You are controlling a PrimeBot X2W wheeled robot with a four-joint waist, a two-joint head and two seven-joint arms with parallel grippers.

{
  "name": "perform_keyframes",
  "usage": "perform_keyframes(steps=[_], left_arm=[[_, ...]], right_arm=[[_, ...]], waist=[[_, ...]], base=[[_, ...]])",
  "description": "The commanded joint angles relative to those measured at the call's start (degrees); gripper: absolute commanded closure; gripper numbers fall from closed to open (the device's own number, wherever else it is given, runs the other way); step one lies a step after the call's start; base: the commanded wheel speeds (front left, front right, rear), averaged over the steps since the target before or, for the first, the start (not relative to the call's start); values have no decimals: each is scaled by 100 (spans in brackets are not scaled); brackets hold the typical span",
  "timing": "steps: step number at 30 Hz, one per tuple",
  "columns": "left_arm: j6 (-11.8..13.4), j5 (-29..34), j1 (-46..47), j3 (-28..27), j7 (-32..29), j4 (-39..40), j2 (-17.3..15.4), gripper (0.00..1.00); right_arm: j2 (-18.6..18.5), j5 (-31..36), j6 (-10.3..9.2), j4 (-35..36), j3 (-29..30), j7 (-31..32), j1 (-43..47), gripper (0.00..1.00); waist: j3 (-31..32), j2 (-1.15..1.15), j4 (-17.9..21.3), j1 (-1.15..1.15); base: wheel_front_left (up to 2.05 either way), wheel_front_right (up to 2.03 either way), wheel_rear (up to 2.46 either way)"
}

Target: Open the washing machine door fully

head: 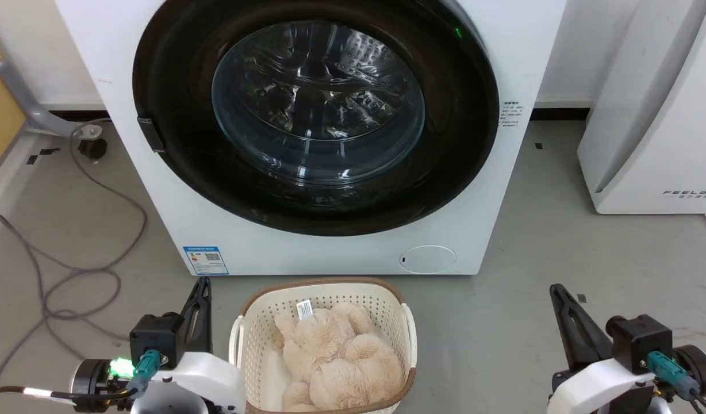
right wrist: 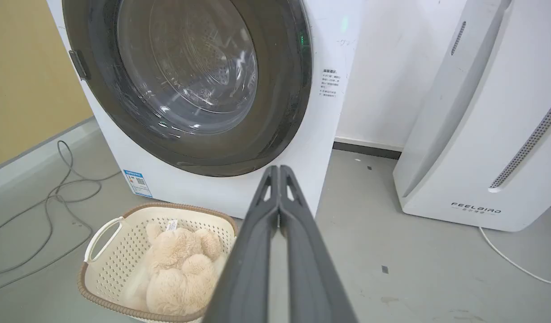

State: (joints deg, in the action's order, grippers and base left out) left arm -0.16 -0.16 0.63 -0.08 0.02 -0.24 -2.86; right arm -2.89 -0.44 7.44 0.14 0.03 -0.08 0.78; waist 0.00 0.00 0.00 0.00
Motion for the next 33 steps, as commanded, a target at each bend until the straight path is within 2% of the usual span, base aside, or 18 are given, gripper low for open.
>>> perform_keyframes(steps=[1, 24, 25, 33], left_arm=[[16, 16, -63, 8, -2, 24, -2, 100], [16, 16, -63, 8, -2, 24, -2, 100], [0, 0, -1, 0, 0, 0, 0, 0], [28, -15, 1, 7, 36, -9, 0, 0]], right_arm=[[2, 44, 5, -14, -3, 8, -78, 100], [2, 44, 5, -14, -3, 8, -78, 100], [0, 0, 0, 0, 0, 0, 0, 0], [0, -52, 0, 11, 29, -36, 8, 0]], waist=[[0, 0, 0, 0], [0, 0, 0, 0], [0, 0, 0, 0], [-4, 0, 1, 0]], base=[[0, 0, 0], [0, 0, 0], [0, 0, 0], [0, 0, 0]])
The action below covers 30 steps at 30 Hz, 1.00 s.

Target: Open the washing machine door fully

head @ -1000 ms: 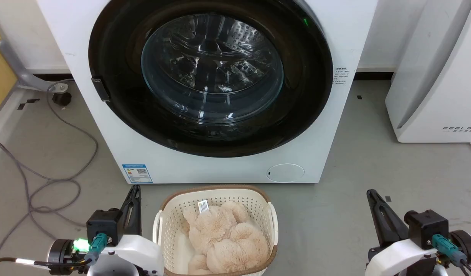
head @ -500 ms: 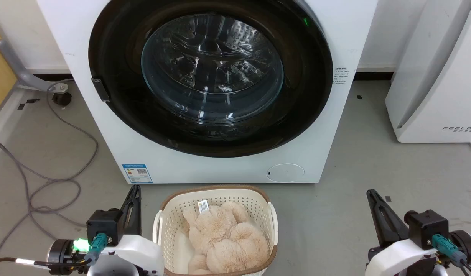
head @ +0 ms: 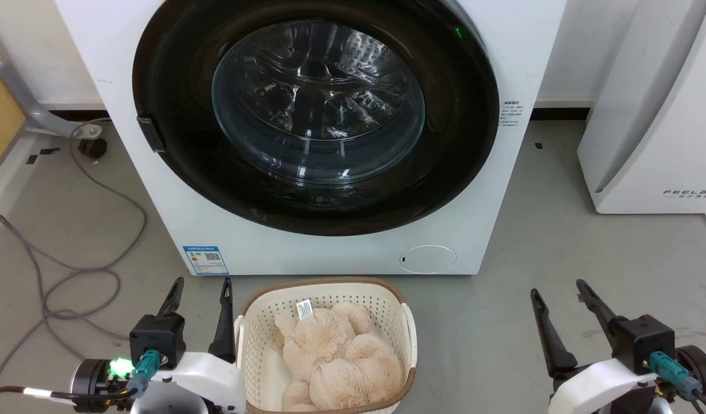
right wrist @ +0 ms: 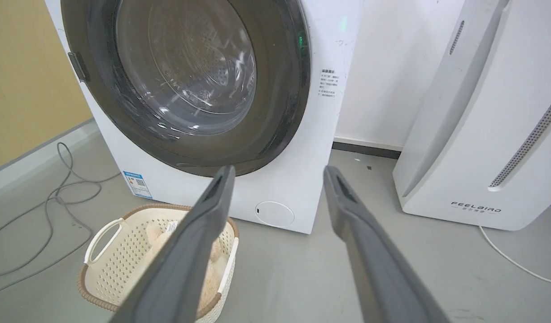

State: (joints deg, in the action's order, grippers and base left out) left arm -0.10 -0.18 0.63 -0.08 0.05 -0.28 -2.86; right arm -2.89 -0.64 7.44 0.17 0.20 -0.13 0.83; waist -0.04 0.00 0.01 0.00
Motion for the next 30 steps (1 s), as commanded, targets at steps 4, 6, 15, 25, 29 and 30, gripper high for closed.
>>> perform_keyframes(steps=[4, 6, 15, 25, 29, 30], left_arm=[[62, -31, 0, 23, 81, -2, 0, 0], [81, -40, 0, 30, 104, 0, 0, 0], [167, -73, -7, 61, 212, 11, 0, 0], [260, -106, -11, 91, 332, 22, 0, 0], [298, -120, -6, 101, 380, 28, 0, 0], [308, -123, -5, 103, 392, 29, 0, 0]], right_arm=[[0, -121, 0, 41, 41, -79, 7, 0], [0, -172, 0, 61, 56, -103, 10, 0], [0, -405, 1, 142, 122, -210, 20, 0], [0, -671, 1, 240, 191, -329, 20, 100], [0, -934, 1, 242, 225, -377, 2, 100], [0, -1024, 1, 232, 238, -389, -8, 100]], waist=[[-5, 0, 0, 0], [-8, 0, 0, 0], [-18, 0, -2, 0], [-41, 0, 1, 0], [-59, 0, 5, 0], [-63, 0, 6, 0]], base=[[0, 0, 0], [0, 0, 0], [0, 0, 0], [0, 0, 0], [0, 0, 0], [0, 0, 0]])
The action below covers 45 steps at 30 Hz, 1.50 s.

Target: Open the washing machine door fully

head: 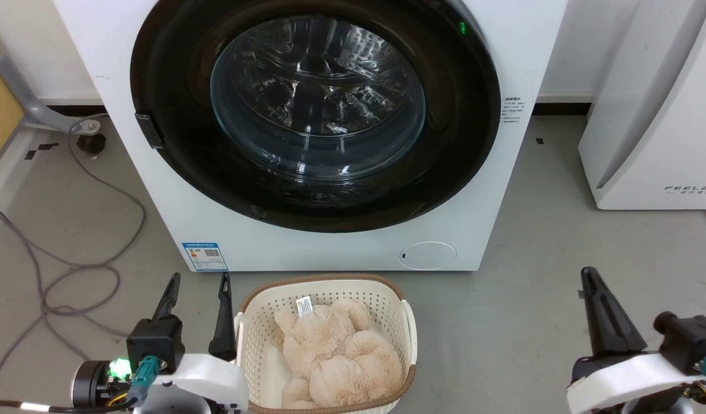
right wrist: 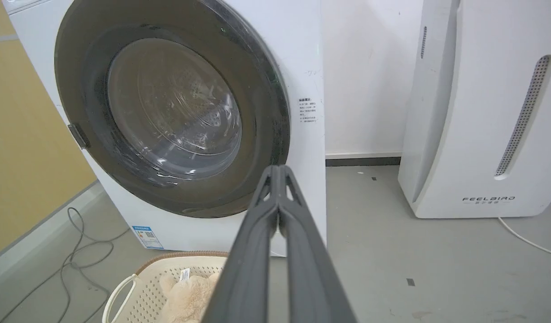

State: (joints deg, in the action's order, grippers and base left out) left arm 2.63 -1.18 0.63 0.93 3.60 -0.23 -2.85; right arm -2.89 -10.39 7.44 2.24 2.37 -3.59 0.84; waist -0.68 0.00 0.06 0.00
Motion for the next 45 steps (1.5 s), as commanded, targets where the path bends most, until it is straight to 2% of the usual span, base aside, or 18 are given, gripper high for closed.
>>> perform_keyframes(steps=[1, 11, 22, 34, 45], left_arm=[[43, -26, -4, 4, 49, 26, -2, 0], [113, -40, 40, 14, 169, 46, -2, 0], [174, -37, 197, 24, 301, 104, -2, 0], [264, -54, 500, 64, 444, 213, -2, 0], [361, -61, 810, 121, 576, 304, -2, 0]], right_arm=[[1, -151, 1, 13, 38, -55, -22, 100], [1, -1659, 2, -408, 304, -174, -335, 100], [-34, -2822, 2, -801, 451, -266, -1048, 100], [-459, -3988, 2, -1638, 670, 31, -2386, 100], [-880, -4504, 3, -2418, 425, 339, -3794, 100]], waist=[[-5, 0, 1, 0], [-96, 0, -10, 0], [-403, 0, -69, 0], [-941, 0, -190, 0], [-1482, 0, -343, 0]], base=[[0, 0, 0], [0, 0, 0], [0, 0, 0], [0, 0, 0], [0, 0, 0]])
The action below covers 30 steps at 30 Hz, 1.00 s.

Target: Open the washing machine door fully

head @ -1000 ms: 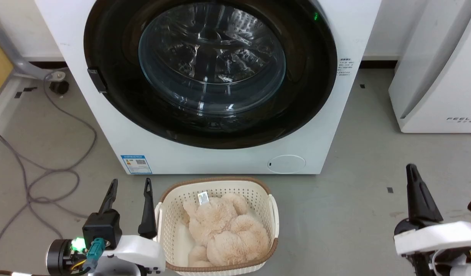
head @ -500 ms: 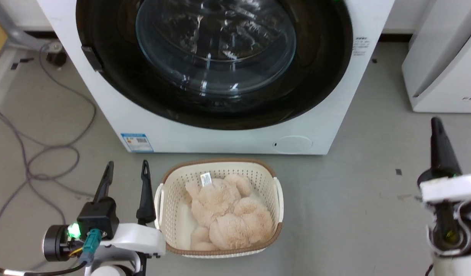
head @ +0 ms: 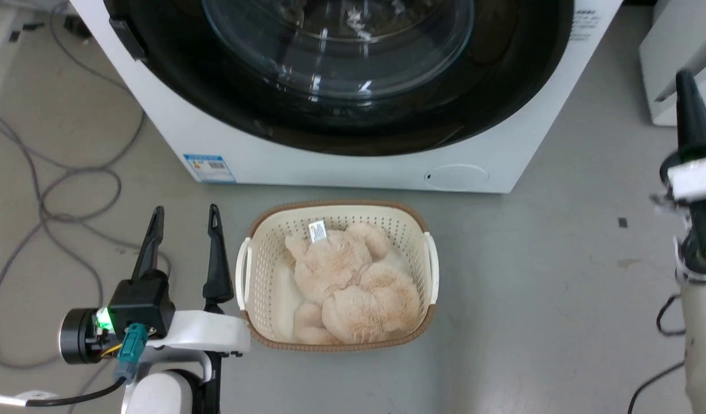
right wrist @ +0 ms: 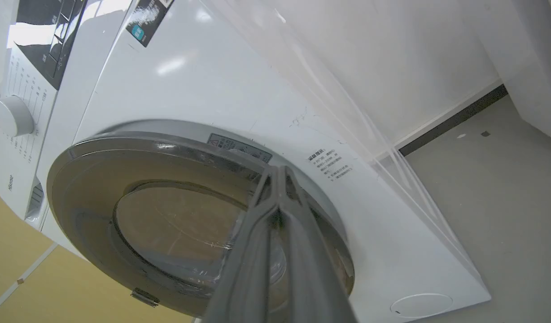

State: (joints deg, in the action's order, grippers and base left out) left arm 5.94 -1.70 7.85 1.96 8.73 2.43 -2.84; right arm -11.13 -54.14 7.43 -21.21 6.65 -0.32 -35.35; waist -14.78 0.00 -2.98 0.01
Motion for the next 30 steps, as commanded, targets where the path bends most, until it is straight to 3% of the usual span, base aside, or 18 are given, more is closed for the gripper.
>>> perform_keyframes(steps=[1, 17, 30], left_arm=[[40, -12, 113, 23, 74, 47, -3, 0], [195, -65, 438, 125, 254, 108, -3, 0], [331, -104, 621, 217, 410, 122, -3, 0]], right_arm=[[-91, -165, 4, -156, -41, 45, -303, 100], [-459, -669, 4, -1361, -611, 385, -2154, 100], [-674, -1197, 5, -2046, -1126, 596, -3129, 100]], waist=[[-115, 0, -51, -1], [-713, 0, -229, -1], [-1029, 0, -342, -1]], base=[[0, 0, 0], [0, 0, 0], [0, 0, 0]])
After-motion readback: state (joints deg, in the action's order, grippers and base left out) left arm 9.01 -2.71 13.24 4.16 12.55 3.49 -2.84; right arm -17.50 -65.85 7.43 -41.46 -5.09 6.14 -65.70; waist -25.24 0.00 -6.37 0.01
